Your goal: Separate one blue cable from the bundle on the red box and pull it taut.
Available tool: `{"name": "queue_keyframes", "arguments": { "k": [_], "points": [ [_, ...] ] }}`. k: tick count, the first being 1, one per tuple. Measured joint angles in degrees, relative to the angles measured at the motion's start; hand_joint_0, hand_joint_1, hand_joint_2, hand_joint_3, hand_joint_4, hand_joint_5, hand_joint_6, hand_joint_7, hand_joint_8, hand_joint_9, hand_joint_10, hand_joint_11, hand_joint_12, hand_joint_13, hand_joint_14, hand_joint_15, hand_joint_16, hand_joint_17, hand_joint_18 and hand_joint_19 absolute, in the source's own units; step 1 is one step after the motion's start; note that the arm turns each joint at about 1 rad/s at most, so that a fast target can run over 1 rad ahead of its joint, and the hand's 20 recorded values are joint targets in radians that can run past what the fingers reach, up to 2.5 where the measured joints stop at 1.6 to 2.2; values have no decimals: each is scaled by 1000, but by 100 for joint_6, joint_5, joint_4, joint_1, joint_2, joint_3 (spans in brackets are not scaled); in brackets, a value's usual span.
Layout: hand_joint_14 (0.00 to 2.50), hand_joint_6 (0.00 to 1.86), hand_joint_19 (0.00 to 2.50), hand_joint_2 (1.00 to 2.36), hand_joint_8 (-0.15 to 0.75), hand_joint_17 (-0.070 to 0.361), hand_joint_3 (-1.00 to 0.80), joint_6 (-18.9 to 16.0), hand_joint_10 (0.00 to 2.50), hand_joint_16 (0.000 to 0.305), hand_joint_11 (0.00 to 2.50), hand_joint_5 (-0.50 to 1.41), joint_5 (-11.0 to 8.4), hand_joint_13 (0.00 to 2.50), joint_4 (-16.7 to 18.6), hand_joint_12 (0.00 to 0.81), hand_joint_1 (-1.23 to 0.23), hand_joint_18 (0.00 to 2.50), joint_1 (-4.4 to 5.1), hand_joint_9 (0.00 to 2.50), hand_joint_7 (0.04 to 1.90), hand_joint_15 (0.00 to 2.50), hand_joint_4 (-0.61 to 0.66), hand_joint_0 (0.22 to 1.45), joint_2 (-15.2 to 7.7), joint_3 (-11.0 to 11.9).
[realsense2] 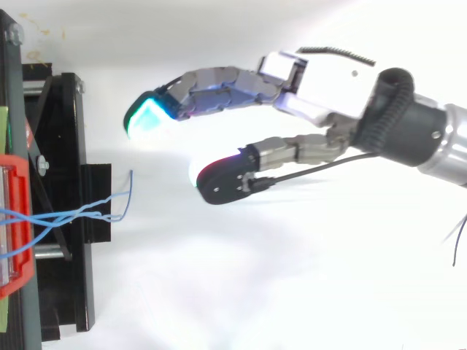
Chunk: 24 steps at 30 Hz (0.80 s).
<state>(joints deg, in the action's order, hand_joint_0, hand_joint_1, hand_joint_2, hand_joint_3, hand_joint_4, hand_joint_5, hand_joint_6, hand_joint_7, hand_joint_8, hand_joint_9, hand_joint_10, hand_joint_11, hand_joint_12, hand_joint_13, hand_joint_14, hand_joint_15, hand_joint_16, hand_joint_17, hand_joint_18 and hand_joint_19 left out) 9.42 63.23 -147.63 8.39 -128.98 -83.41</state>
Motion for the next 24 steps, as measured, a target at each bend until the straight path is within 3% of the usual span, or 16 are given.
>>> {"name": "queue_keyframes", "arguments": {
  "k": [6, 13, 18, 24],
  "points": [
    [0, 502, 83, 1000, 293, 116, -496, -49, 3, 52, 165, -169, -16, 355, 63, 367, -611, 236, 12, 556, 758, 84, 284, 480, -509, 461],
    [2, 502, 107, 1000, 298, 115, -491, -94, 5, 51, 205, -155, 19, 376, 52, 370, -607, 265, 54, 578, 809, 101, 303, 483, -1144, 1238],
    [4, 503, 132, 1000, 302, 114, -493, -82, 5, 51, 225, -139, 15, 398, 15, 372, -604, 294, 124, 599, 861, 124, 326, 485, -1329, 1585],
    [4, 503, 150, 1000, 306, 112, -492, -37, 5, 50, 254, -123, -13, 426, 18, 376, -603, 330, 231, 628, 931, 140, 338, 491, -1355, 1658]
  ]
}}
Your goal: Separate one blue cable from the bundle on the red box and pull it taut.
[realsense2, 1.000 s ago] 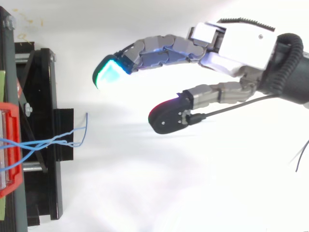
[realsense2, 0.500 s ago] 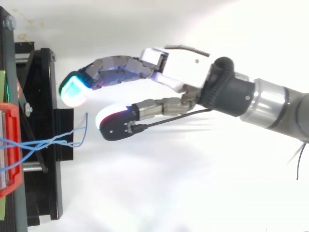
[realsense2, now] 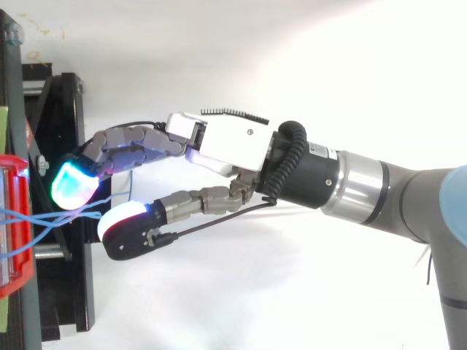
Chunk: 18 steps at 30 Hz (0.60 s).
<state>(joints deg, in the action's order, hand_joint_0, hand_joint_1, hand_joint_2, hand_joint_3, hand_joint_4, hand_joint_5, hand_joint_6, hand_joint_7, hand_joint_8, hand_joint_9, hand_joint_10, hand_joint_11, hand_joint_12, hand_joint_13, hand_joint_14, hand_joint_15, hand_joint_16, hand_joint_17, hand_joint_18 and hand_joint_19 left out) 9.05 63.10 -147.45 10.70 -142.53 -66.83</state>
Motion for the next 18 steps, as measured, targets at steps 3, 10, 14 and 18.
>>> {"name": "queue_keyframes", "arguments": {
  "k": [3, 10, 14, 18],
  "points": [
    [4, 503, 155, 1000, 311, 112, -491, -26, 6, 50, 267, -116, -5, 432, 10, 377, -603, 332, 34, 635, 960, 149, 343, 491, 3, 4],
    [5, 503, 199, 1000, 315, 111, -492, -71, 6, 49, 279, -97, 14, 467, 3, 380, -600, 381, 107, 665, 1039, 174, 325, 496, 13, 10],
    [6, 503, 218, 1000, 317, 109, -490, -106, 8, 49, 302, -86, 24, 494, -31, 383, -599, 421, 136, 686, 1101, 188, 309, 503, 34, 11],
    [6, 502, 244, 1001, 314, 107, -484, -159, 7, 48, 313, -77, 58, 519, -226, 379, -605, 447, 148, 701, 1168, 201, 281, 511, 128, 11]
  ]
}}
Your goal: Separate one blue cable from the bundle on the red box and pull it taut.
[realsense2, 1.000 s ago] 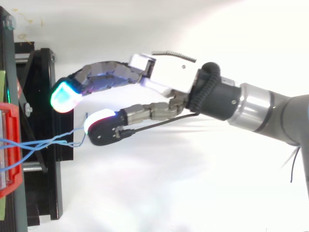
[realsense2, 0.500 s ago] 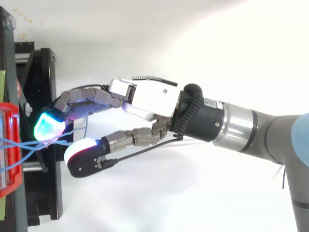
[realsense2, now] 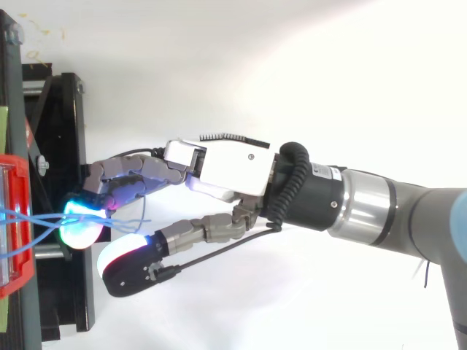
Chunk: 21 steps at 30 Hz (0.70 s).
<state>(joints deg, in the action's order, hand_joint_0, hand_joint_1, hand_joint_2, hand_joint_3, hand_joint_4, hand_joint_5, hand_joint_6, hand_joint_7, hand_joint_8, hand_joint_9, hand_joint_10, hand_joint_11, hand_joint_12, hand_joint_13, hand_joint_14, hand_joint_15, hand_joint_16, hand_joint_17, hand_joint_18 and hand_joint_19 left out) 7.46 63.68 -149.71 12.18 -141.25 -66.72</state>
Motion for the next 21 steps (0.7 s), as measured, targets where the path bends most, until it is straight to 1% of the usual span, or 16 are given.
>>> {"name": "queue_keyframes", "arguments": {
  "k": [6, 7, 14, 21],
  "points": [
    [7, 500, 268, 1004, 314, 105, -457, -36, 9, 47, 330, -60, 42, 549, -649, 379, -627, 486, -1, 733, 1321, 218, 223, 526, 210, -2],
    [7, 512, 279, 1004, 314, 104, -452, -41, 8, 46, 343, -60, 44, 555, -747, 378, -631, 489, -2, 736, 1317, 219, 217, 531, 239, -2],
    [7, 583, 288, 1009, 311, 101, -376, -69, 8, 45, 354, -75, 48, 572, -1041, 374, -660, 503, -15, 748, 1273, 234, 179, 557, 435, -7],
    [7, 621, 298, 1007, 309, 100, -398, -53, 10, 44, 367, -82, 33, 582, -1433, 375, -667, 517, -45, 752, 1211, 245, 186, 555, 742, -6]
  ]
}}
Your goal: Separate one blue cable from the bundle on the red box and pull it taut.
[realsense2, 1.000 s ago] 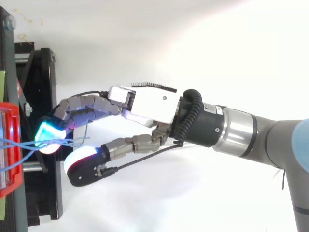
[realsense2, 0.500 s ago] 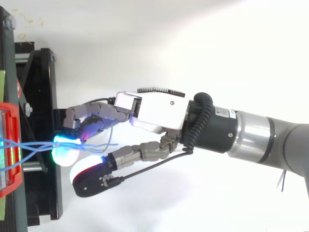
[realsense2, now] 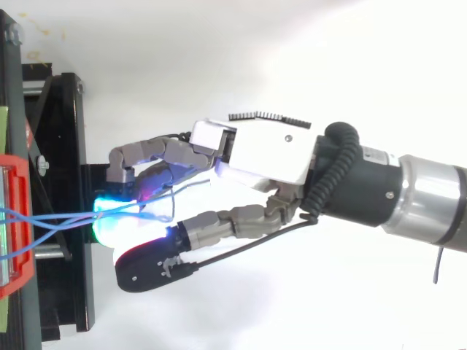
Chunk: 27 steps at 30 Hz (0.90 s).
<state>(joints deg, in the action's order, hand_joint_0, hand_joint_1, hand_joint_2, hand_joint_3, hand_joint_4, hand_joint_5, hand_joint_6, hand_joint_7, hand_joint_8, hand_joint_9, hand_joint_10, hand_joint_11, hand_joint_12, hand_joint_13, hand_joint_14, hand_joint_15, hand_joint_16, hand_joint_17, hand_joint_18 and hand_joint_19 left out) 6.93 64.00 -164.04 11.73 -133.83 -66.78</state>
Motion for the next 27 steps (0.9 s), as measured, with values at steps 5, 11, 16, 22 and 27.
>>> {"name": "queue_keyframes", "arguments": {
  "k": [5, 11, 16, 22, 27],
  "points": [
    [8, 632, 302, 1004, 314, 102, -434, 32, 8, 45, 373, -83, -48, 588, -138, 378, -666, 529, 28, 761, 1175, 245, 192, 539, 149, -1],
    [7, 610, 315, 1002, 318, 104, -462, 44, 10, 46, 372, -79, -82, 592, -153, 386, -650, 537, 41, 764, 1197, 251, 205, 522, 179, 17],
    [7, 585, 319, 1002, 320, 105, -468, 51, 8, 47, 377, -75, -131, 593, -157, 390, -634, 541, 33, 764, 1213, 254, 212, 514, 180, 155],
    [7, 573, 325, 1002, 323, 106, -464, 88, 8, 47, 375, -69, -521, 596, -128, 392, -619, 548, 25, 769, 1226, 254, 202, 510, 161, 230],
    [8, 632, 339, 1011, 319, 99, -342, 137, 9, 44, 378, -76, -726, 604, -161, 377, -645, 549, 37, 788, 1225, 259, 165, 560, 158, 233]
  ]
}}
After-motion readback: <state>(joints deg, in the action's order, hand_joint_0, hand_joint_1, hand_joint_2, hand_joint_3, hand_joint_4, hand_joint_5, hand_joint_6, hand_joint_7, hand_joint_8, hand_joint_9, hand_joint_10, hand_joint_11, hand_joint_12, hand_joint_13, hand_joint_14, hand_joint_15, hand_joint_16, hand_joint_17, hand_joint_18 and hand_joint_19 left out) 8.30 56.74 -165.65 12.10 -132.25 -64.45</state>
